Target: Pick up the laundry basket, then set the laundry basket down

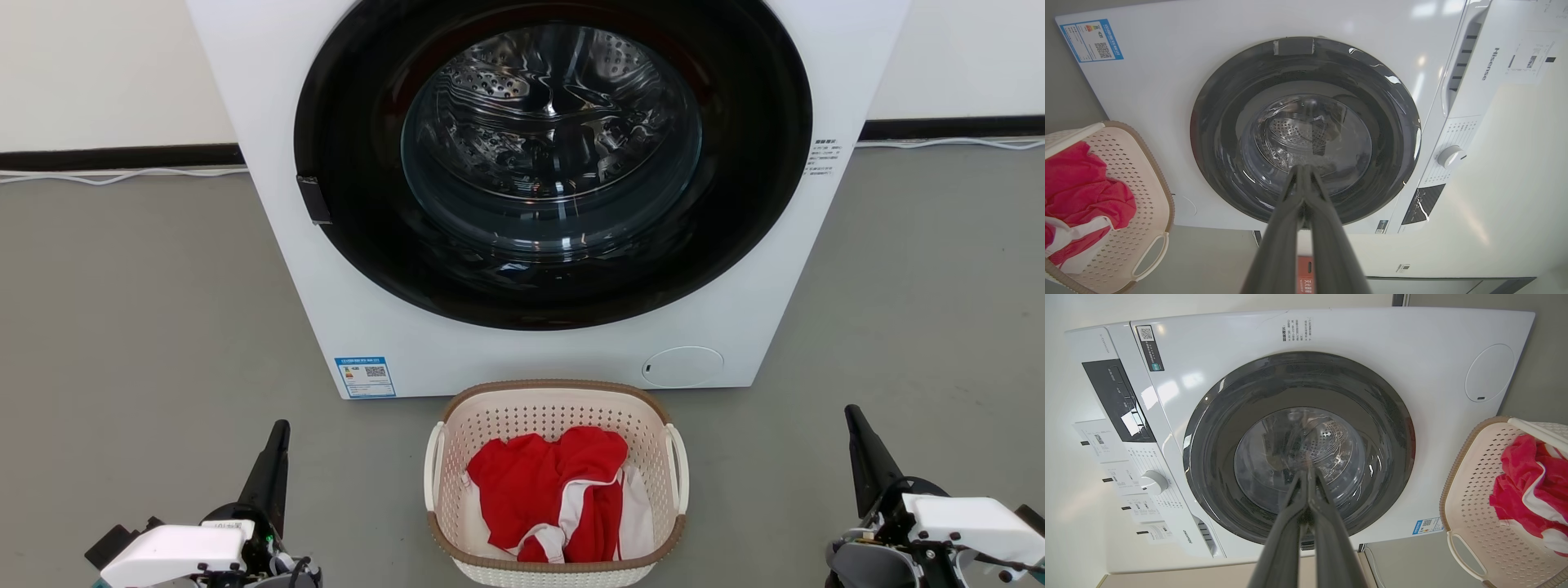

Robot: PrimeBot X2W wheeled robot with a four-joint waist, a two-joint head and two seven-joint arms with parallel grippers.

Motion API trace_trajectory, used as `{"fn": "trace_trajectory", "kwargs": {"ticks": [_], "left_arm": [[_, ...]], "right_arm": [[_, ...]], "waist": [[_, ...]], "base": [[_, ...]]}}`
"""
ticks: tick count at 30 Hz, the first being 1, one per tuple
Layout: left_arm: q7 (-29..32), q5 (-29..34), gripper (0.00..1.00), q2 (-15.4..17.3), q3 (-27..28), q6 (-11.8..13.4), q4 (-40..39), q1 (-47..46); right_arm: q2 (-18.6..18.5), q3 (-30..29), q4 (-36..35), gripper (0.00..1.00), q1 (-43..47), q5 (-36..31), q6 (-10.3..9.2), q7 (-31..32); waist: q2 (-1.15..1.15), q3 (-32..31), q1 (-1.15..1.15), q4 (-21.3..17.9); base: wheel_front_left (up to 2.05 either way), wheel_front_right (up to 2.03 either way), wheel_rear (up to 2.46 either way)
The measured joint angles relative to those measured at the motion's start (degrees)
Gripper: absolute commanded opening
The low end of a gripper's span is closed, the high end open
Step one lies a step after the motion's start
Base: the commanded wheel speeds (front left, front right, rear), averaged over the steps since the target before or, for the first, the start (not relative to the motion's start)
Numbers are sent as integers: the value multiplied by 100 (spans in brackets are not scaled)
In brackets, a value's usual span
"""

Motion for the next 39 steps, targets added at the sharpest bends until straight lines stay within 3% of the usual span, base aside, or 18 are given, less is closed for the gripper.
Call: {"fn": "trace_trajectory", "kwargs": {"ticks": [14,15,27,39], "left_arm": [[0,0,0,0,0,0,0,0],[-3,0,100,-3,-2,1,24,10],[-166,4,100,-53,-103,9,322,272],[-348,360,100,-47,-182,9,446,271]], "right_arm": [[0,0,0,0,0,0,0,1],[2,3,21,100,15,-2,0,0],[65,63,204,100,255,-45,-8,-110],[64,109,167,100,255,-733,-8,-314]], "waist": [[0,0,0,0],[0,0,0,0],[0,8,2,16],[0,8,1,41]], "base": [[0,0,0],[0,0,0],[0,0,0],[0,0,0]]}}
